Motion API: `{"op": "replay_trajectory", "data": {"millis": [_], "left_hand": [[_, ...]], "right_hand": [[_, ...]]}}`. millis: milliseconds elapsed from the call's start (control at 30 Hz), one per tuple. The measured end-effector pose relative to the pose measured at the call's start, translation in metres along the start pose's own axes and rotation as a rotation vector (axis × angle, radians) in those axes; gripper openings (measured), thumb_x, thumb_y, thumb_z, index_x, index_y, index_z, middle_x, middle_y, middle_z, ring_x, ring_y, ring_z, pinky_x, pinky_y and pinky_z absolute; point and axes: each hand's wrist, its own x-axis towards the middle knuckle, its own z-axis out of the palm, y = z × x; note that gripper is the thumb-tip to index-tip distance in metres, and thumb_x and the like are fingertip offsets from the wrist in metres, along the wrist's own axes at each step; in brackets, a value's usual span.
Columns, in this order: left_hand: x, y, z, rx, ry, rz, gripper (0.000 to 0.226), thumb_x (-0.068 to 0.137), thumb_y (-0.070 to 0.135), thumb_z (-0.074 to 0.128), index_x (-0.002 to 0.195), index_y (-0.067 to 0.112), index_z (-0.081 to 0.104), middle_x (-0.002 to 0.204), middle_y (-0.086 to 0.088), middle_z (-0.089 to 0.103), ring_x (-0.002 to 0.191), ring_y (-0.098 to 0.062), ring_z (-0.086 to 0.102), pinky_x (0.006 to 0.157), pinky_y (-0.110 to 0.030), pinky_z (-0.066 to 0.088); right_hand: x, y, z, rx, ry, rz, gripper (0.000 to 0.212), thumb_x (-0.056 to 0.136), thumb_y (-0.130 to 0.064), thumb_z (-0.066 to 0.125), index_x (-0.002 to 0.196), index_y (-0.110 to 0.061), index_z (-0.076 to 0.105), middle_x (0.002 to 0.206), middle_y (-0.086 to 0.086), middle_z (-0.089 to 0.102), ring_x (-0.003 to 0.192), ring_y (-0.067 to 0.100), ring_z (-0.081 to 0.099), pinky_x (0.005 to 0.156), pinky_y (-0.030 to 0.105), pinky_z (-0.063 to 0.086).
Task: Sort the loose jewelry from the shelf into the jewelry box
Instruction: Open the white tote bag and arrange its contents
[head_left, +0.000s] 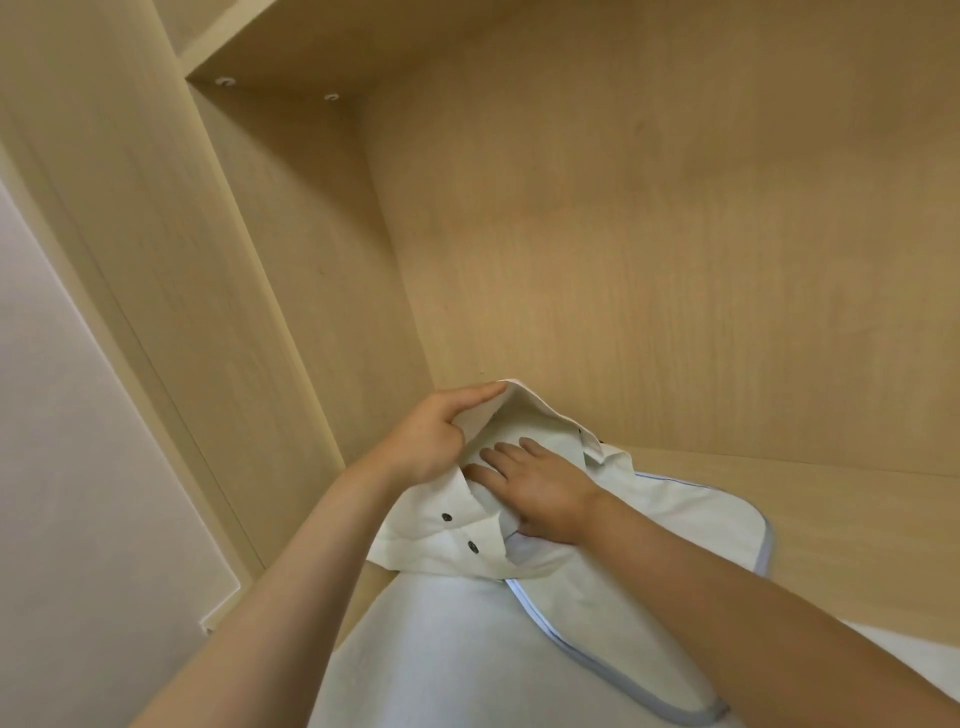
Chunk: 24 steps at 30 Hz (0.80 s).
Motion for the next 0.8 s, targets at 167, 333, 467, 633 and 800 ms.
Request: {"op": "replay_trajectory", "data": {"millis": [167,333,467,633,800], "left_hand": [[0.000,0.004,-0.004,-0.024,-0.040,0.016,0.090,0.072,-0.030,0.020,0.140,0.017,0.055,0.143,0.014,0.046,0.138,0.004,0.033,0.106,0.001,0.021],[0.001,0.008,-0.011,-0.055,-0.053,0.024,0.093,0.070,-0.028,0.021,0.140,0.022,0.056,0.150,0.011,0.045,0.141,0.003,0.032,0.116,-0.012,0.021],[0.004,0.002,-0.016,-0.048,-0.039,0.007,0.093,0.070,-0.028,0.022,0.141,0.022,0.055,0.150,0.011,0.046,0.142,0.002,0.032,0.116,-0.011,0.022],[0.007,-0.006,-0.011,-0.074,-0.028,0.000,0.095,0.069,-0.027,0.022,0.142,0.026,0.051,0.152,0.006,0.044,0.142,0.001,0.033,0.117,-0.013,0.023],[0.008,-0.017,0.000,-0.231,-0.093,-0.053,0.093,0.076,-0.024,0.029,0.140,0.044,0.034,0.137,0.002,0.057,0.132,-0.002,0.048,0.106,-0.022,0.039]], "right_hand": [[0.017,0.003,0.000,0.010,0.023,-0.036,0.091,0.060,-0.020,0.081,0.136,-0.019,0.030,0.125,0.009,0.054,0.113,0.031,0.053,0.094,0.050,0.045],[0.044,-0.008,-0.016,0.082,-0.032,0.009,0.076,0.079,-0.010,0.070,0.145,-0.011,0.031,0.145,0.012,0.042,0.134,0.036,0.036,0.109,0.059,0.031],[0.050,-0.009,-0.008,0.070,0.010,-0.040,0.080,0.079,-0.021,0.073,0.142,-0.018,0.025,0.144,0.010,0.044,0.132,0.032,0.039,0.105,0.062,0.036],[0.030,0.001,-0.004,0.255,0.138,-0.029,0.056,0.077,-0.026,0.073,0.129,-0.015,0.054,0.128,0.009,0.056,0.120,0.028,0.050,0.103,0.043,0.040],[-0.025,0.011,-0.009,0.247,0.830,0.177,0.016,0.079,-0.023,0.068,0.077,-0.013,0.057,0.076,0.002,0.051,0.068,0.023,0.049,0.057,0.033,0.038]]}}
